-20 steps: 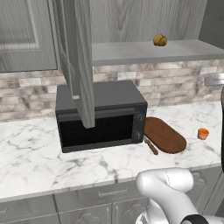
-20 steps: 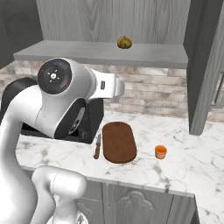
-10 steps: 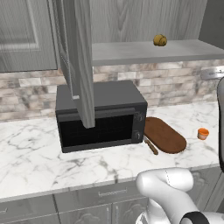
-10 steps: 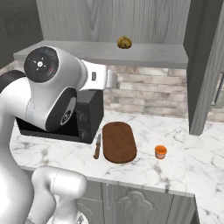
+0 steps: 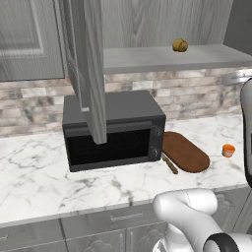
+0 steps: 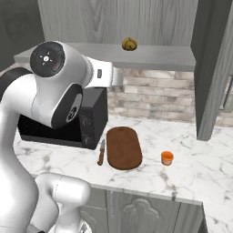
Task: Pick the bread, place it on the cutting board, pick the jam, place it on the counter, and close the cabinet.
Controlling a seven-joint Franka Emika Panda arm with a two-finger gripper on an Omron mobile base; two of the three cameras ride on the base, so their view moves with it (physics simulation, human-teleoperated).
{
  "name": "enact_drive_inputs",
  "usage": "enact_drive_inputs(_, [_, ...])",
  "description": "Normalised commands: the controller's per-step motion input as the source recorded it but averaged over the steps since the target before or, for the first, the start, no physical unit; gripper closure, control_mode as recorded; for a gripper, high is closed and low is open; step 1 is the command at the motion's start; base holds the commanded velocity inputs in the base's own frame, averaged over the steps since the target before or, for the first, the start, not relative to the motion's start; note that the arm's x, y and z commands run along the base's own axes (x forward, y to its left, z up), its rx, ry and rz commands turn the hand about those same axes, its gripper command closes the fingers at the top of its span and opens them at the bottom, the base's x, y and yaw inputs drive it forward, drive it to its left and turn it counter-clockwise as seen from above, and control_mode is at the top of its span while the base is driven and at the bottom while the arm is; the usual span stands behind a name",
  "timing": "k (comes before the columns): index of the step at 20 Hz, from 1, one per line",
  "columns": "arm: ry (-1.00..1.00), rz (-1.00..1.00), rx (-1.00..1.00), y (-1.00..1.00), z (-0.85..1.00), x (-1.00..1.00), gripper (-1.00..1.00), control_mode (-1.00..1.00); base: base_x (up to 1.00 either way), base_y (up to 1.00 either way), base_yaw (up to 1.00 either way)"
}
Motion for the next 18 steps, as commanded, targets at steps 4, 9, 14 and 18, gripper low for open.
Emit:
enact_drive_inputs(4, [0.00, 0.00, 0.00, 0.00, 0.00, 0.24, -1.00, -1.00, 0.00, 0.00, 0.00])
enact_drive_inputs(9, [0.00, 0.00, 0.00, 0.00, 0.01, 0.27, -1.00, -1.00, 0.00, 0.00, 0.00])
enact_drive_inputs(14, [0.00, 0.00, 0.00, 0.00, 0.00, 0.30, -1.00, -1.00, 0.00, 0.00, 0.00])
enact_drive_inputs(18, [0.00, 0.00, 0.00, 0.00, 0.00, 0.26, -1.00, -1.00, 0.00, 0.00, 0.00])
